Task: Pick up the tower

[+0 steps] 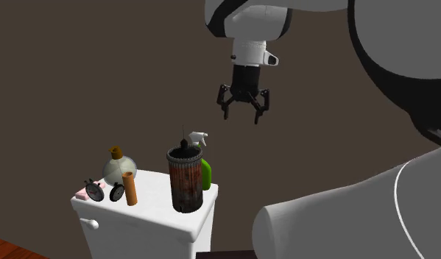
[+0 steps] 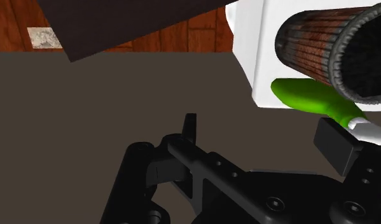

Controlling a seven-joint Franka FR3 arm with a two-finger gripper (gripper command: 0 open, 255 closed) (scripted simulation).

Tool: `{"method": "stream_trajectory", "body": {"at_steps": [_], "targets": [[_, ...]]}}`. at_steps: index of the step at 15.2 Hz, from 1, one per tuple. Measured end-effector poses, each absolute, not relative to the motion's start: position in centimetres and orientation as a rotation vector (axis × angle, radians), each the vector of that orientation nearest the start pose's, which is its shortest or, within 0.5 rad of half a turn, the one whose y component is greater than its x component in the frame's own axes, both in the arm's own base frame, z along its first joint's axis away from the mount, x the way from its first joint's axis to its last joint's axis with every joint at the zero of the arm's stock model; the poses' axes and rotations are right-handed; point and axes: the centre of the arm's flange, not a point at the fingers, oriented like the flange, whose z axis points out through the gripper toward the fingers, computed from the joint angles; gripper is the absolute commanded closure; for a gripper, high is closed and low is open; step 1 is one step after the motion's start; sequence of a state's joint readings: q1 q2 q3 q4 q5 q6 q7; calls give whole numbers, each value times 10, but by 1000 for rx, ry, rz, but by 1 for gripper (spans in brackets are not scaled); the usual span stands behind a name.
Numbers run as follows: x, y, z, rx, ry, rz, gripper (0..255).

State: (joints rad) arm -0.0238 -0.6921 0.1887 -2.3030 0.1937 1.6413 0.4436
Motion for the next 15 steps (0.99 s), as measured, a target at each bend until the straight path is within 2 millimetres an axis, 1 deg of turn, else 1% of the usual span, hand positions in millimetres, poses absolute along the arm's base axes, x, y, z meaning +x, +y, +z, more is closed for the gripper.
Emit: {"method": "stream_trajectory", "body": {"at_steps": [2,5,6,9,12,13,15], "targets": [[339,118,577,-3006,594,31,0],[348,153,569,-2975,728,79,0],[351,168,565,-2964,769,95,0],[368,201,560,-2925,900,143,0],[382,234,546,-2880,1029,191,0],[388,242,545,-2867,1063,203,0],[392,251,538,-2855,1090,214,0]]}}
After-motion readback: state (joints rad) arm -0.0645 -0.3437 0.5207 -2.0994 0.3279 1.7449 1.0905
